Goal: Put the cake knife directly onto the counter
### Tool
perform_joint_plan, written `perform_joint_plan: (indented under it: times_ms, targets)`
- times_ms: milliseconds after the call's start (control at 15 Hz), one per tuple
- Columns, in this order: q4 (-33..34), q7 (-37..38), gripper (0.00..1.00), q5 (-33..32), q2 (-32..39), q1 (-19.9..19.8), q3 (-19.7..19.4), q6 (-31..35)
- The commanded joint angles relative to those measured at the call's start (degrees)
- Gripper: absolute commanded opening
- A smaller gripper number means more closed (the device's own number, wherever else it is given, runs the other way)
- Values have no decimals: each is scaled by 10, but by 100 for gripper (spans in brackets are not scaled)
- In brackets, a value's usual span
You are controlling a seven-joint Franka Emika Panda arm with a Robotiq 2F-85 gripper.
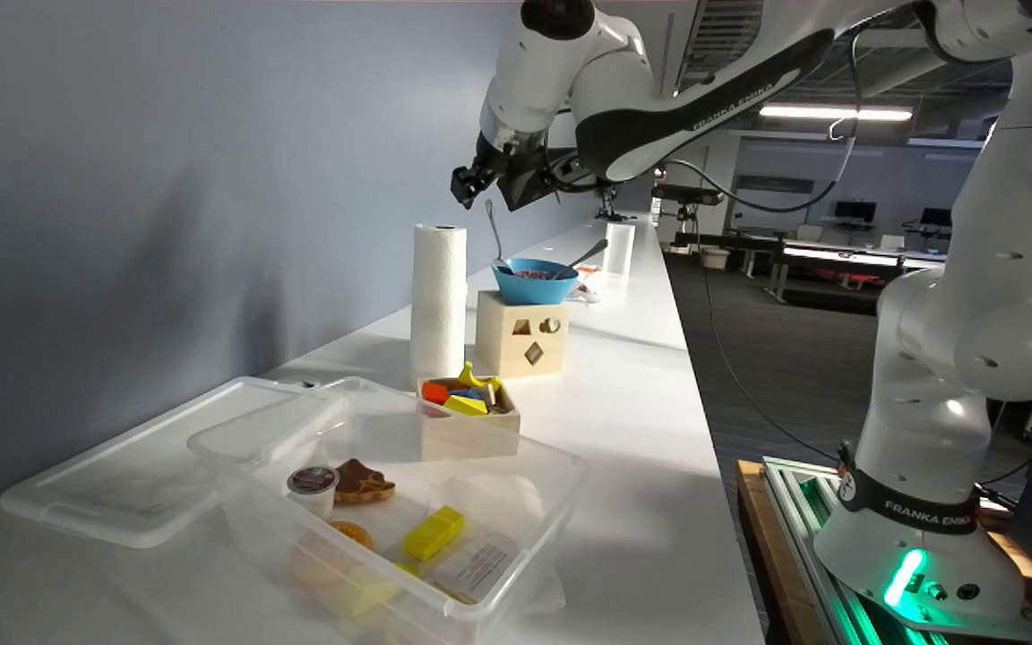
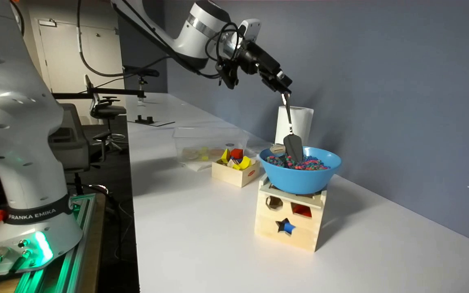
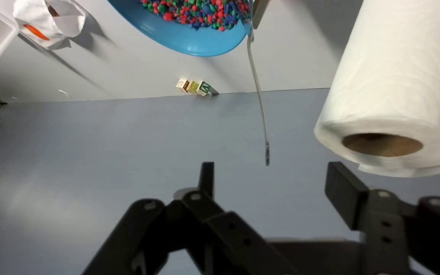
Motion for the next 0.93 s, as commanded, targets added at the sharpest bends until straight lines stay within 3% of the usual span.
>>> perform_joint_plan:
  times_ms: [0, 267, 333, 400, 667, 867]
  targets:
    - [29, 23, 70, -14, 29, 18, -15, -22]
    - [40, 16, 58, -4, 39, 27, -20, -56]
    - [41, 12, 60, -1, 40, 29, -21, -66]
    - [42, 10, 54, 0, 41, 31, -21, -75]
    - [42, -10, 50, 16, 41, 40, -22, -108]
    - [42, -23, 53, 20, 40, 46, -21, -130]
